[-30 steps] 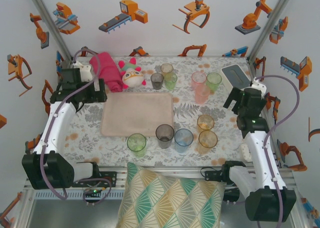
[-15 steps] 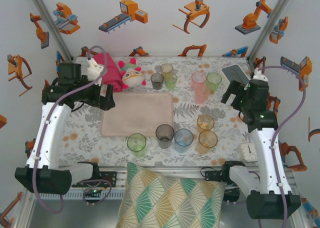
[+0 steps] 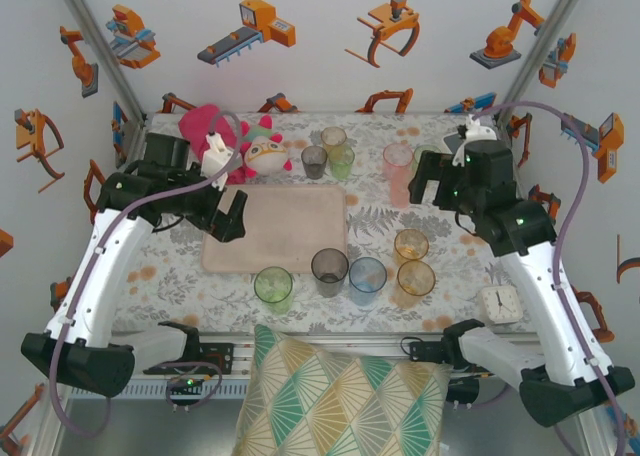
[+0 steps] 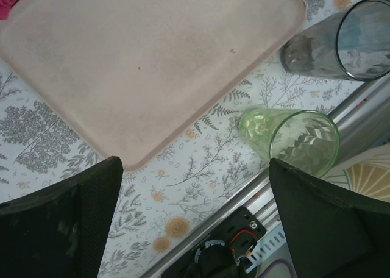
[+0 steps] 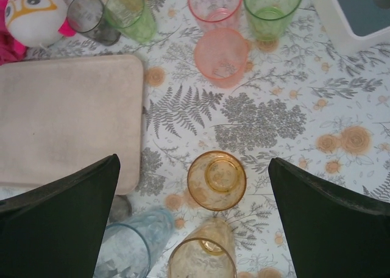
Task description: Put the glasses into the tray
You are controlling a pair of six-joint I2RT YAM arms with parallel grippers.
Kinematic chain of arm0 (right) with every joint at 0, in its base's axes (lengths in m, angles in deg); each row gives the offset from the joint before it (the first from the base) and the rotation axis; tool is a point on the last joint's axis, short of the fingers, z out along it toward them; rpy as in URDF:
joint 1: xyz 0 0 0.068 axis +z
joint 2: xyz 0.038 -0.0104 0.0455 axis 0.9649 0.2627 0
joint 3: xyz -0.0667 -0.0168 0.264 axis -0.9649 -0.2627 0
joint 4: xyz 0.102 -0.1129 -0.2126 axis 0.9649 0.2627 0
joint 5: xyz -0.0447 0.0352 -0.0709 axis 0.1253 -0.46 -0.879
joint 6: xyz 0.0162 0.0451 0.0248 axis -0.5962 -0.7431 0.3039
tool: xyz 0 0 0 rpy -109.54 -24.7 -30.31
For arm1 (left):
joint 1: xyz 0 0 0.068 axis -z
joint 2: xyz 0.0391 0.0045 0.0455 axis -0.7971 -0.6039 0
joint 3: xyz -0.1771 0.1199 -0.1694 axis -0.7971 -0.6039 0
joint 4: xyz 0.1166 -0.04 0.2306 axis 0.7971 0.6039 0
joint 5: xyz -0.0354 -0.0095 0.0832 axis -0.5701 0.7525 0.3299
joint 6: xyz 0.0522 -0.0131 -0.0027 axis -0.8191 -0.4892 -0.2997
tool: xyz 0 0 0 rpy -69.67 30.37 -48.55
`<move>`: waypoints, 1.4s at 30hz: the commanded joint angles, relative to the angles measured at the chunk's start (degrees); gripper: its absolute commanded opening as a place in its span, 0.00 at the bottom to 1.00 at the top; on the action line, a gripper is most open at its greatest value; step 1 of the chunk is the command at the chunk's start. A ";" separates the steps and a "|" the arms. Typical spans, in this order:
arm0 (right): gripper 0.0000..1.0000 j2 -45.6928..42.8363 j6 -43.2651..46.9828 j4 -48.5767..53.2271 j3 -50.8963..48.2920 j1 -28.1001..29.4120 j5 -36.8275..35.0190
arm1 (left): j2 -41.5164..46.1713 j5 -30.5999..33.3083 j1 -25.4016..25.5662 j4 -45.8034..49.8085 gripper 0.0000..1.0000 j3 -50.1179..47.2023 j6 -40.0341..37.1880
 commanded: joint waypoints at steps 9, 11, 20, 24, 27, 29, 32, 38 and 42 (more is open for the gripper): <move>0.96 -0.40 -5.81 0.59 0.58 6.09 0.88 | -2.72 1.38 5.32 0.11 0.97 0.66 2.03; 0.94 -0.44 -5.73 2.43 1.80 6.14 0.62 | -2.84 -0.19 6.71 0.10 0.97 0.79 1.58; 0.93 -3.40 -7.18 5.58 -1.95 6.25 -3.10 | -7.89 -2.93 12.77 4.61 0.97 -0.01 -4.71; 0.93 -4.83 -8.09 4.35 -5.26 6.28 -3.45 | -6.22 -4.85 13.49 4.65 0.97 -4.50 -7.04; 0.93 -5.49 -9.08 4.07 -6.83 6.24 -3.38 | -5.47 -4.26 13.89 1.88 0.97 -6.21 -5.18; 0.92 -5.78 -9.07 4.29 -7.30 6.26 -3.57 | -5.59 -2.06 15.08 0.06 0.97 -7.25 -4.26; 0.92 -5.94 -8.03 5.22 -7.18 6.24 -4.66 | -5.97 0.70 17.11 -0.55 0.97 -7.70 -4.51; 0.92 -8.54 -8.08 6.07 -8.18 6.21 -5.65 | -8.66 2.33 19.41 -0.60 0.98 -7.37 -3.41; 0.93 -9.58 -7.68 6.29 -8.30 6.25 -7.23 | -9.49 3.22 20.99 -1.35 0.99 -7.98 -2.21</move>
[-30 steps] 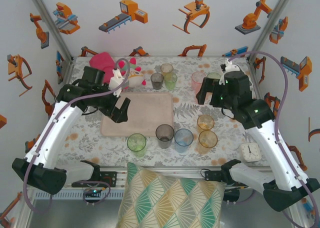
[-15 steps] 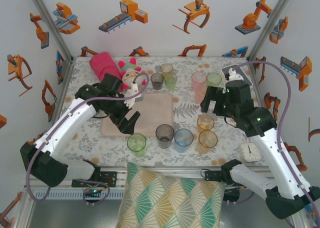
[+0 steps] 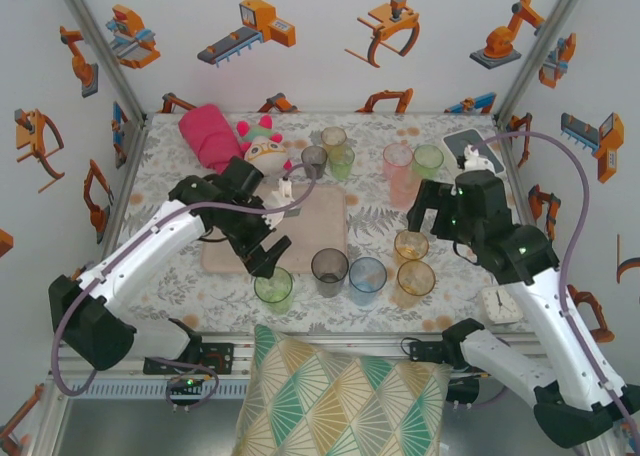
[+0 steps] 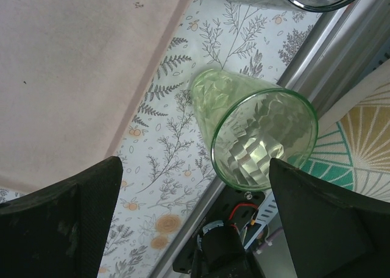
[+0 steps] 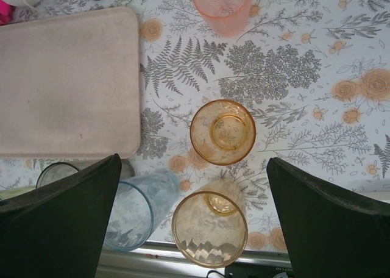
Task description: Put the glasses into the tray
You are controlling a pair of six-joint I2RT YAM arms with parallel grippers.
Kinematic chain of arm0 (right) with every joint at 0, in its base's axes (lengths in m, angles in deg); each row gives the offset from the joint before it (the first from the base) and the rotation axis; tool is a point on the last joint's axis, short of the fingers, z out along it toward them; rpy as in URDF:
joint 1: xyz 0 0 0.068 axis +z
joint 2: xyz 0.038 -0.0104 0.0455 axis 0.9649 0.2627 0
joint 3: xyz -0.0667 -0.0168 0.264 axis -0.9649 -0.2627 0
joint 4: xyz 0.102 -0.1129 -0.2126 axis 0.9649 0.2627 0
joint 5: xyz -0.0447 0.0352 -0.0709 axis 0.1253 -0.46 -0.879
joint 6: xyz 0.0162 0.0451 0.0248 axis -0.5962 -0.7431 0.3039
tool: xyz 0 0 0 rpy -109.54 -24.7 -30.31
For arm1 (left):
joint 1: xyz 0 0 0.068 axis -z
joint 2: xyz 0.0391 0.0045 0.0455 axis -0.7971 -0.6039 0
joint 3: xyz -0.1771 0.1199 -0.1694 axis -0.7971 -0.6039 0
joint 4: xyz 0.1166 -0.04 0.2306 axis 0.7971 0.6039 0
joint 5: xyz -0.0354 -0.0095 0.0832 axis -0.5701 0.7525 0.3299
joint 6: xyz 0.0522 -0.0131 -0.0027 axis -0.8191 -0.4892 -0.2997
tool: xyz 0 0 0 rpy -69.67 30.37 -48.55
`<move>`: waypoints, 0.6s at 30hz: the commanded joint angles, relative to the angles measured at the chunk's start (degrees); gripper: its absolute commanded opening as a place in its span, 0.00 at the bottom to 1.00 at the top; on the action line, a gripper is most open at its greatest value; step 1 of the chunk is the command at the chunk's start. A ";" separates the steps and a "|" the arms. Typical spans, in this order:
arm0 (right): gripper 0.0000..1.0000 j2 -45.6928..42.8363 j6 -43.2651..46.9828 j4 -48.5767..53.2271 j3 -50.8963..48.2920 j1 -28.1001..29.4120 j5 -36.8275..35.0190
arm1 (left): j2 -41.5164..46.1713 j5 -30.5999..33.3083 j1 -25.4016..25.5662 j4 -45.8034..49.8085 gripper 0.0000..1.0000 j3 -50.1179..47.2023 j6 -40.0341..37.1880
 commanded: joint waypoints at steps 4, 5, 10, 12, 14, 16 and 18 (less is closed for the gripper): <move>0.93 -0.46 0.33 -0.30 -0.43 0.33 -2.99 | -1.49 4.23 3.30 -2.17 1.00 -2.74 0.97; 0.93 -0.26 0.23 -0.53 -0.35 0.40 -3.08 | -1.45 4.52 3.46 -2.35 1.00 -3.15 0.89; 0.93 0.21 -0.30 -1.26 -0.17 0.32 -2.69 | -1.66 5.33 3.69 -4.14 0.98 -5.72 1.12; 0.93 -0.03 -0.40 -1.61 -0.25 0.34 -2.82 | -1.50 4.58 3.74 -4.37 0.97 -6.57 0.86; 0.93 -0.27 -0.32 -2.16 -0.26 0.37 -3.02 | -1.52 4.92 3.78 -4.71 0.96 -6.97 0.87; 0.93 -0.34 -0.47 -2.56 -0.35 0.35 -3.34 | -1.41 4.95 3.75 -4.84 0.92 -7.03 0.87; 0.93 -0.33 -0.77 -3.43 -0.86 0.33 -3.26 | -1.41 5.05 3.79 -4.84 0.88 -6.70 1.21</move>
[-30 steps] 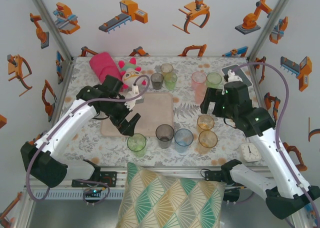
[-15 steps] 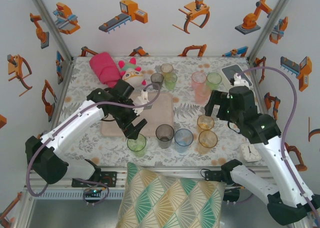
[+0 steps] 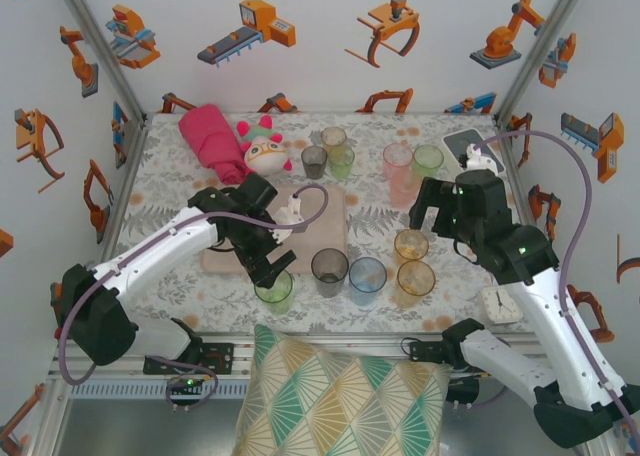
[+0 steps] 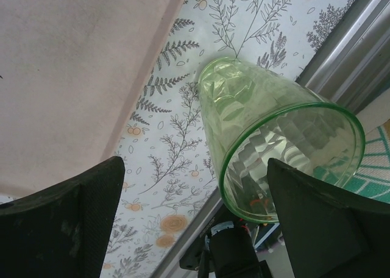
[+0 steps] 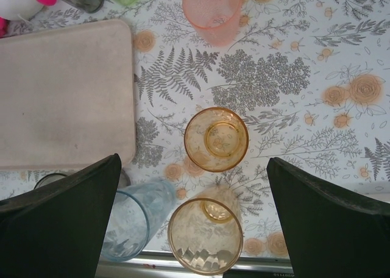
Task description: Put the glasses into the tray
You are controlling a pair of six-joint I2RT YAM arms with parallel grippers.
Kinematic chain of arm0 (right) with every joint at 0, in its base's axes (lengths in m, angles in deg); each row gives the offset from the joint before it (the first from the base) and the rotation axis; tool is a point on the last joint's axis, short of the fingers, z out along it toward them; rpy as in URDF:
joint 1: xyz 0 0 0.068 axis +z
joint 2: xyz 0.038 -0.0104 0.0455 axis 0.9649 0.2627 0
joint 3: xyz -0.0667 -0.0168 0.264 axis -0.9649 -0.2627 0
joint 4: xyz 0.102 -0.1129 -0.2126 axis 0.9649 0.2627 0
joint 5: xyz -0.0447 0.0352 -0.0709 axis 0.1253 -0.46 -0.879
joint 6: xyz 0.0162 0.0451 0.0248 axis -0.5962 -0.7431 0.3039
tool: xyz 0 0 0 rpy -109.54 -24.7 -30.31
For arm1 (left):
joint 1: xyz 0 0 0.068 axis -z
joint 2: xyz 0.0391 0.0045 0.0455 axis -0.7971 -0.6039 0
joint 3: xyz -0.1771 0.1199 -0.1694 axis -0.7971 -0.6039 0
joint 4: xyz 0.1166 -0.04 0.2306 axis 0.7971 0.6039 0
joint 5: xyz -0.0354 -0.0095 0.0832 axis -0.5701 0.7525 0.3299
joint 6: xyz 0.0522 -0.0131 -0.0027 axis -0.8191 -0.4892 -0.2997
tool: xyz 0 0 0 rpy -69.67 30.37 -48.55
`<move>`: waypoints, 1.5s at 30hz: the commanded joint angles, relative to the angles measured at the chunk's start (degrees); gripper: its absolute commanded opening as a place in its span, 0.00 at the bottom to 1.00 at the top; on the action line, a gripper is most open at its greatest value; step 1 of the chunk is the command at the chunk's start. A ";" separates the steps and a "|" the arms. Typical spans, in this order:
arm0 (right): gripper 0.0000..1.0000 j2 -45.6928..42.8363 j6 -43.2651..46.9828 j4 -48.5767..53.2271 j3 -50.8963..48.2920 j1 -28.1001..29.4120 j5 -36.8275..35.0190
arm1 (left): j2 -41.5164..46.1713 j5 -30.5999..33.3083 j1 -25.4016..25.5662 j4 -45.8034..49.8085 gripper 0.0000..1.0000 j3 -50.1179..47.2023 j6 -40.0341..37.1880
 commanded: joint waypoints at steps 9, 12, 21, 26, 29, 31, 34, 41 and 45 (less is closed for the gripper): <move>0.93 1.30 -0.73 -3.58 -0.70 0.32 -0.28 | 0.98 0.85 0.16 -0.39 0.73 -0.51 0.65; 0.93 1.33 -0.58 -3.93 -0.69 0.33 -0.43 | 1.10 0.32 0.15 -0.38 0.70 -0.39 0.89; 0.94 0.99 -0.49 -4.17 -1.22 0.33 -0.59 | 1.23 0.62 0.22 -0.29 0.60 0.04 1.75; 0.94 0.81 -0.40 -4.34 -1.46 0.37 -0.87 | 1.13 0.27 0.17 -0.16 0.54 0.64 2.06; 0.94 0.89 -0.34 -4.35 -1.55 0.33 -0.87 | 1.07 0.63 0.20 -0.02 0.53 0.91 2.23; 0.94 0.89 -0.19 -4.42 -1.63 0.34 -0.93 | 0.96 0.70 0.19 0.02 0.52 1.08 2.22; 0.94 1.05 -0.01 -4.48 -1.56 0.35 -0.87 | 0.96 0.84 0.19 0.07 0.50 1.34 2.27; 0.93 1.27 1.40 -3.90 0.09 0.33 -1.05 | 0.65 3.53 0.17 -0.15 0.37 1.80 2.60; 0.93 1.59 1.44 -3.69 0.08 0.32 -0.96 | 0.64 3.52 0.17 -0.19 0.32 1.83 2.65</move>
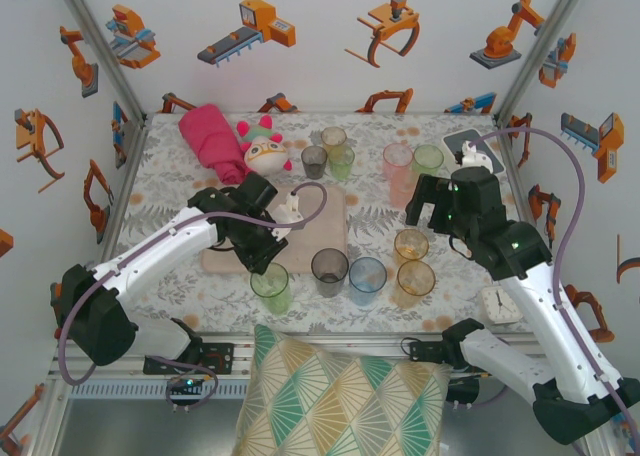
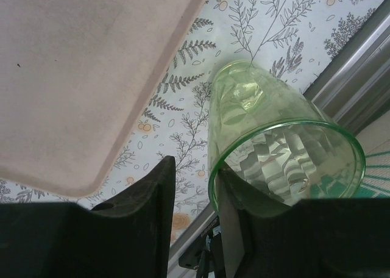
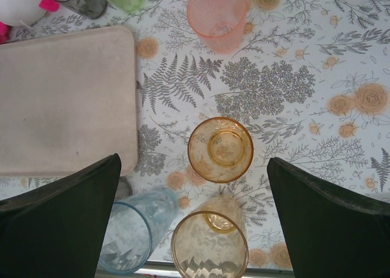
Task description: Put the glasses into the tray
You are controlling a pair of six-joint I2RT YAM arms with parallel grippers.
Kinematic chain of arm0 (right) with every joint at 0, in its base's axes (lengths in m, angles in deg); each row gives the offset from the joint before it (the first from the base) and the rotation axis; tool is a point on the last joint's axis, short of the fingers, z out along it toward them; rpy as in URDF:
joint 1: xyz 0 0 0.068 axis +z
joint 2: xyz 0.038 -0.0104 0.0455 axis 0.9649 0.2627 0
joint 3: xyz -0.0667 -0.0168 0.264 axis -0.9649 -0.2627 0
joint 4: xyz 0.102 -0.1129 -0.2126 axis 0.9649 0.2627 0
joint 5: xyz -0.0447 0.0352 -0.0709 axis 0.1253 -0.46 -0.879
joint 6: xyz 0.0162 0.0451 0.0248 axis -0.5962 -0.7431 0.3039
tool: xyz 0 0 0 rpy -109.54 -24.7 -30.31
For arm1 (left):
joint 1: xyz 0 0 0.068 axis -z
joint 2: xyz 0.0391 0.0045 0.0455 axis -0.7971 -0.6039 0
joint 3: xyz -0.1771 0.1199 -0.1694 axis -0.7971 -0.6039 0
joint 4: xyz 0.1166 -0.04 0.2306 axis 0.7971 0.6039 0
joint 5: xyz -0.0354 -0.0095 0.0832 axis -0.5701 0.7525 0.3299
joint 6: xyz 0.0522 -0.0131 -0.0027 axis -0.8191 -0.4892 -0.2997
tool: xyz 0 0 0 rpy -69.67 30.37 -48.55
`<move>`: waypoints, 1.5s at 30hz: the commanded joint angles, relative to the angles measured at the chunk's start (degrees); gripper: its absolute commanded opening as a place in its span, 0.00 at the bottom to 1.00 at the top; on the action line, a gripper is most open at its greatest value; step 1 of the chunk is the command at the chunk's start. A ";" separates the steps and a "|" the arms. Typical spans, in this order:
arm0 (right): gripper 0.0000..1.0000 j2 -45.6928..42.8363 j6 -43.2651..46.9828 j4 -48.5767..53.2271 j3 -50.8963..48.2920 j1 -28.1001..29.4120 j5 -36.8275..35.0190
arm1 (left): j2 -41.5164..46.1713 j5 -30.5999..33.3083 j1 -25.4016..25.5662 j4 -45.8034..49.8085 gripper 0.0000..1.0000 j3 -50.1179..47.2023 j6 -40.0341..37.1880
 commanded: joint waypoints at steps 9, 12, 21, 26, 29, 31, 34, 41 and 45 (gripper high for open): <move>0.94 -0.11 0.82 -0.73 0.53 0.32 -1.11 | 0.68 1.07 0.16 0.57 0.28 1.84 0.66; 0.94 -0.21 0.93 -0.68 0.52 0.35 -1.24 | 0.65 1.42 0.21 0.48 0.26 1.86 0.64; 0.94 -0.11 1.03 -0.82 0.41 0.35 -1.33 | 0.80 1.82 0.16 0.34 0.14 1.95 0.84; 0.94 0.70 1.29 -1.10 0.60 0.35 -0.81 | 0.58 2.02 0.19 0.24 0.07 2.34 1.25; 0.94 1.04 1.13 -1.07 0.44 0.33 -0.53 | 0.46 2.20 0.14 -0.06 0.05 2.70 1.98; 0.94 1.03 0.90 -1.65 -0.23 0.33 -0.15 | 0.32 2.21 0.19 -0.07 0.03 2.99 2.05; 0.94 1.10 0.76 -2.01 -1.02 0.33 0.12 | 0.32 2.57 0.16 0.00 0.00 3.23 2.06; 0.94 1.05 0.75 -1.98 -1.51 0.38 0.01 | 0.48 1.98 0.18 1.15 0.00 4.67 1.72; 0.94 1.03 0.81 -1.88 -1.58 0.32 -0.10 | 0.68 2.09 0.16 2.35 0.00 5.54 0.44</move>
